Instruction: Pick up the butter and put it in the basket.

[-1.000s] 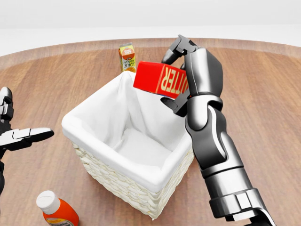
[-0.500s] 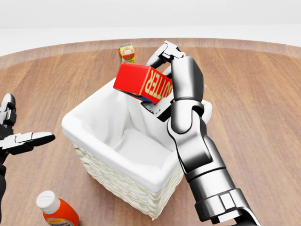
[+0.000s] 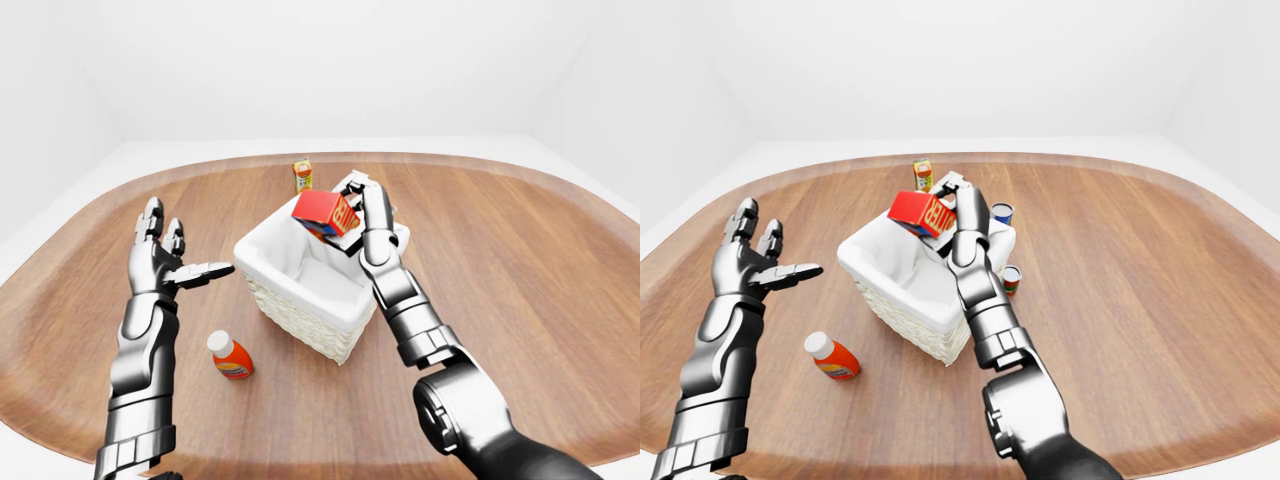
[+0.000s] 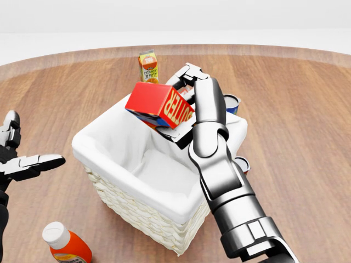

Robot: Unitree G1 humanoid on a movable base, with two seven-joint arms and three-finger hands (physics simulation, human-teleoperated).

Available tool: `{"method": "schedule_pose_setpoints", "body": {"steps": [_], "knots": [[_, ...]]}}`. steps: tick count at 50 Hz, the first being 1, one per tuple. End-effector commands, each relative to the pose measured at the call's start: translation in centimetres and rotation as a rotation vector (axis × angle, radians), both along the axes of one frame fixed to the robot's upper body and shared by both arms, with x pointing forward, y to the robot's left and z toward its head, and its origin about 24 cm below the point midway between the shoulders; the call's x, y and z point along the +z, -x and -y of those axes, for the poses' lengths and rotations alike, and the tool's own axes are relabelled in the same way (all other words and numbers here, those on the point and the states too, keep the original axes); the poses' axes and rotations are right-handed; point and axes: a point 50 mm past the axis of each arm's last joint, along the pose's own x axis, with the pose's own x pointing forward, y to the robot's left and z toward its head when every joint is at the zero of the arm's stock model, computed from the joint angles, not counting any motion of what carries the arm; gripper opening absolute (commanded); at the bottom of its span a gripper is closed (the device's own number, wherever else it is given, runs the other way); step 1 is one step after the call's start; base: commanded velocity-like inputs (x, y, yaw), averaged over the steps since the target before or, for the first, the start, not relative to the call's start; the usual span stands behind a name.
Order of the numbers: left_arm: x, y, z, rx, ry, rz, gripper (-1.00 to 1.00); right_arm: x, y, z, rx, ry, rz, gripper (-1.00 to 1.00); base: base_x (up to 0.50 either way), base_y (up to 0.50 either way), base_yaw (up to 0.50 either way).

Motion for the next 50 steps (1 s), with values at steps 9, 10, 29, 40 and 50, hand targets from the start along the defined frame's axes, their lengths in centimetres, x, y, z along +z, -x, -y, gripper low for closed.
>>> {"method": "schedule_pose_setpoints", "body": {"steps": [9,10,29,40,50], "knots": [[-0.4,-0.5,0.1,-0.006,0.004,-0.023,1.00,-1.9,-1.3,0.2,-0.059,-0.091,-0.155,-1.00,0.00,0.00,0.00],[-0.4,-0.5,0.1,-0.007,0.005,-0.025,1.00,-2.1,-1.3,0.2,-0.061,-0.092,-0.167,-1.00,0.00,0.00,0.00],[-0.9,-0.6,-0.1,-0.007,0.013,-0.046,1.00,-4.1,-1.0,-0.7,-0.073,-0.088,-0.258,-1.00,0.00,0.00,0.00],[-0.7,-0.4,-0.3,0.001,0.013,-0.037,1.00,-4.7,-0.8,-1.3,-0.067,-0.079,-0.268,-1.00,0.00,0.00,0.00],[-0.9,-0.4,-0.5,0.005,0.017,-0.043,1.00,-4.7,-0.9,-1.4,-0.076,-0.075,-0.273,-1.00,0.00,0.00,0.00]]}}
